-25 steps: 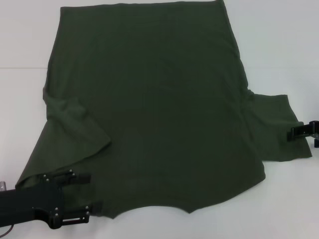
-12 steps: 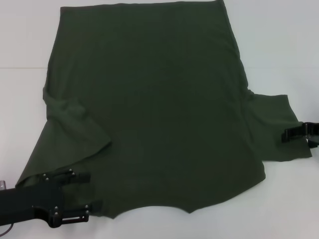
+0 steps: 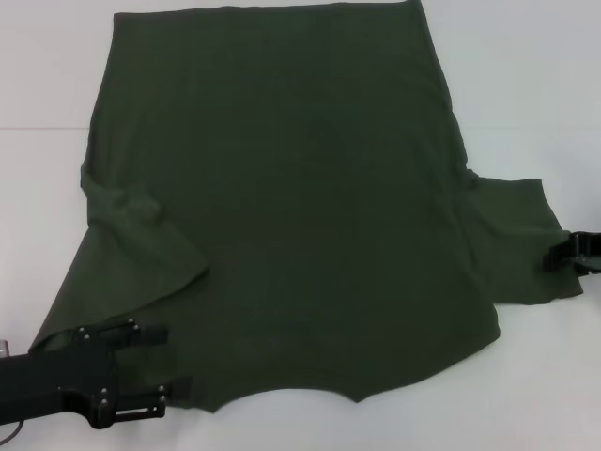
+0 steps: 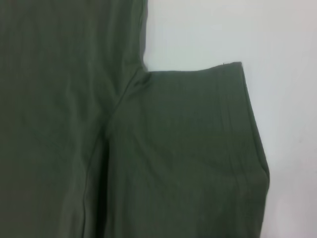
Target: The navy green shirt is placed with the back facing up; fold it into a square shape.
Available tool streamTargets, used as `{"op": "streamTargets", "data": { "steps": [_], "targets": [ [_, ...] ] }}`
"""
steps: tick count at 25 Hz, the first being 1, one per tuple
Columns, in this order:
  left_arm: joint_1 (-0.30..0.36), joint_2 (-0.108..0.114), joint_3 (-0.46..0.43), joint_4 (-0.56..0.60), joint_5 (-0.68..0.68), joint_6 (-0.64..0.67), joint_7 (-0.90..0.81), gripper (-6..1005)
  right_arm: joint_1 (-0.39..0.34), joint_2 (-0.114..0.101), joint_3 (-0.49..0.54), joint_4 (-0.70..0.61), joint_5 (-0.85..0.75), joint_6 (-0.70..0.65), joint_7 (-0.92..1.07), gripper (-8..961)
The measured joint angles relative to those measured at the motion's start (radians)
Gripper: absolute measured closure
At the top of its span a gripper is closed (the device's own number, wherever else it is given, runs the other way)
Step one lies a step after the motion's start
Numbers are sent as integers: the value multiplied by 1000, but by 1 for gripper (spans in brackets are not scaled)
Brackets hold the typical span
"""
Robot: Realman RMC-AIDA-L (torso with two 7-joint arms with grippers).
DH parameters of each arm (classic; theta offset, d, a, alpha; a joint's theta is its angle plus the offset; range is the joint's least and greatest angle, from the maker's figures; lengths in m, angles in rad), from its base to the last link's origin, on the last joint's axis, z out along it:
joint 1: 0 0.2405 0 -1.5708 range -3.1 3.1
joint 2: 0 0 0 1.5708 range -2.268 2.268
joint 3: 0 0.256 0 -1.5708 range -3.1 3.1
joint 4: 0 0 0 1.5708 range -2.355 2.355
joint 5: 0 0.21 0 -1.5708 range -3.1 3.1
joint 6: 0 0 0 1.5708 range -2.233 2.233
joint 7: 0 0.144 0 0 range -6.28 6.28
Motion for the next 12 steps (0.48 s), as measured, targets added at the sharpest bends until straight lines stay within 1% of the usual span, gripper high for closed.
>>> {"op": "streamTargets", "data": {
  "steps": [1, 6, 12],
  "targets": [
    [0, 0, 0, 0, 0, 0, 0, 193, 0, 0, -2, 0, 0, 0, 1, 379],
    [0, 0, -2, 0, 0, 0, 0, 193, -1, 0, -3, 0, 0, 1, -1, 630],
    [0, 1, -4, 0, 0, 0, 0, 193, 0, 0, -6, -1, 0, 0, -2, 839]
  ]
}}
